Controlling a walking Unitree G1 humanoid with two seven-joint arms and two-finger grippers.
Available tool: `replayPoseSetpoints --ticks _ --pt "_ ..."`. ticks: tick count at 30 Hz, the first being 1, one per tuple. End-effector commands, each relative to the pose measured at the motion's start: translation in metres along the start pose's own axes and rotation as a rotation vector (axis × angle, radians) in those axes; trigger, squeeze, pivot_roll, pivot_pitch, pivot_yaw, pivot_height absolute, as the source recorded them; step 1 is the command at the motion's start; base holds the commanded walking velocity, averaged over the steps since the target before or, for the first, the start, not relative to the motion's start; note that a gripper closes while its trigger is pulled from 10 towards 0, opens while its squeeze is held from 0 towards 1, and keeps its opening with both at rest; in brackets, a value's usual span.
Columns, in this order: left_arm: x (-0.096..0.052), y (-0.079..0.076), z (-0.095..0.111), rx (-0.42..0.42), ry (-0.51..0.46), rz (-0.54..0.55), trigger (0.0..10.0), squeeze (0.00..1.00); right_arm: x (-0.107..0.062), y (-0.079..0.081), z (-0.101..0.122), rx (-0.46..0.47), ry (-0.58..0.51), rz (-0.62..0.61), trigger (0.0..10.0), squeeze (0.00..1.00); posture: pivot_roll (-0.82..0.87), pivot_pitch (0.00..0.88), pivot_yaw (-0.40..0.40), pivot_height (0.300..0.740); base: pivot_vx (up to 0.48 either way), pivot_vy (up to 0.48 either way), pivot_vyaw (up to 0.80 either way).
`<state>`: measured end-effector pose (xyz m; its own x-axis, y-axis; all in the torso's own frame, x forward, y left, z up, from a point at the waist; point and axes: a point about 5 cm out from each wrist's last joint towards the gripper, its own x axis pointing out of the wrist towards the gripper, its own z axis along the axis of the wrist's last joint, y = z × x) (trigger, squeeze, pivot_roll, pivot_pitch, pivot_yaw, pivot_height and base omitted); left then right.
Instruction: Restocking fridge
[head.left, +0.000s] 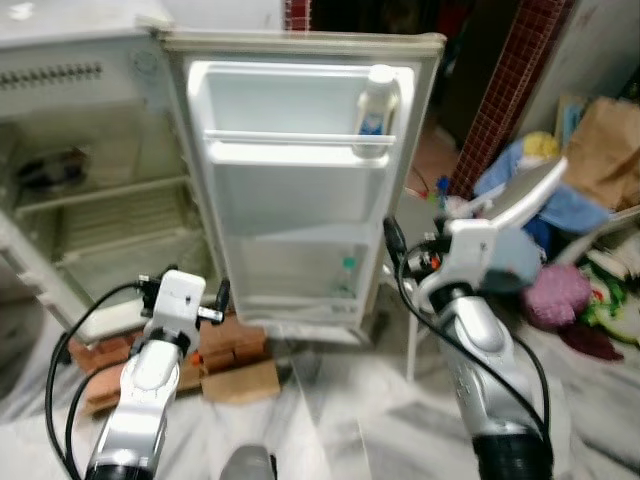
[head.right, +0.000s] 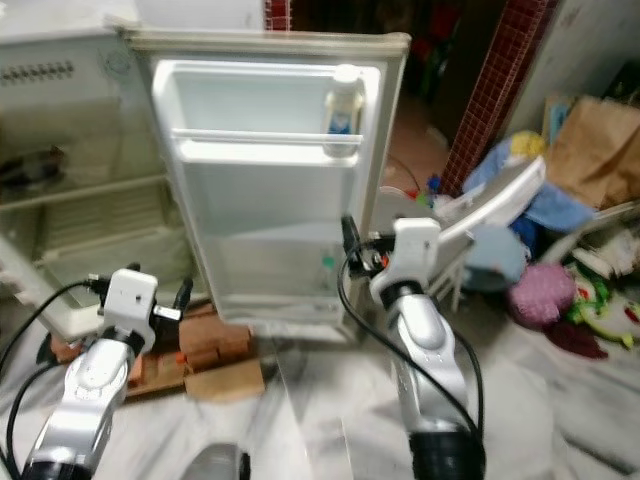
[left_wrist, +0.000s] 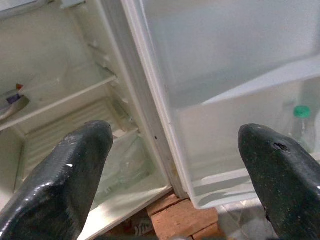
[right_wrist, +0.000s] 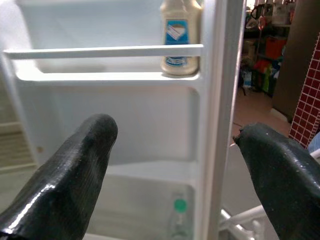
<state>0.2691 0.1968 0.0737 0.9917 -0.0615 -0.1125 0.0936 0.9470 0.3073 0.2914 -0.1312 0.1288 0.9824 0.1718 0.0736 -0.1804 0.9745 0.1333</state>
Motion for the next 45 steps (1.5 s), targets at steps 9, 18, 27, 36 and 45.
replayPoseSetpoints --ticks 9,18,27,36,45 --pt "0.008 0.007 0.014 -0.009 -0.069 -0.014 10.0 0.00 0.004 -0.006 0.007 -0.019 -0.031 -0.025 10.0 0.00 0.12 0.000 -0.042 0.740 0.000 0.000 0.00" --pt "0.007 0.004 0.011 -0.018 -0.064 -0.024 10.0 0.00 0.007 0.001 0.010 -0.023 -0.049 0.025 10.0 0.00 0.11 0.000 -0.037 0.740 0.000 -0.221 0.57" --pt "0.009 0.001 0.015 -0.032 -0.077 -0.036 10.0 0.00 0.016 0.001 0.019 -0.020 -0.083 0.028 10.0 0.00 0.11 0.000 -0.039 0.740 0.000 -0.412 0.06" --pt "0.010 -0.001 0.016 -0.037 -0.083 -0.034 10.0 0.00 0.016 0.012 0.022 -0.047 -0.106 0.114 10.0 0.00 0.11 0.000 -0.041 0.740 0.253 -0.249 0.25" --pt "0.012 -0.001 0.015 -0.037 -0.083 -0.036 10.0 0.00 0.017 0.011 0.022 -0.045 -0.109 0.115 10.0 0.00 0.11 0.000 -0.040 0.740 0.419 -0.027 0.76"
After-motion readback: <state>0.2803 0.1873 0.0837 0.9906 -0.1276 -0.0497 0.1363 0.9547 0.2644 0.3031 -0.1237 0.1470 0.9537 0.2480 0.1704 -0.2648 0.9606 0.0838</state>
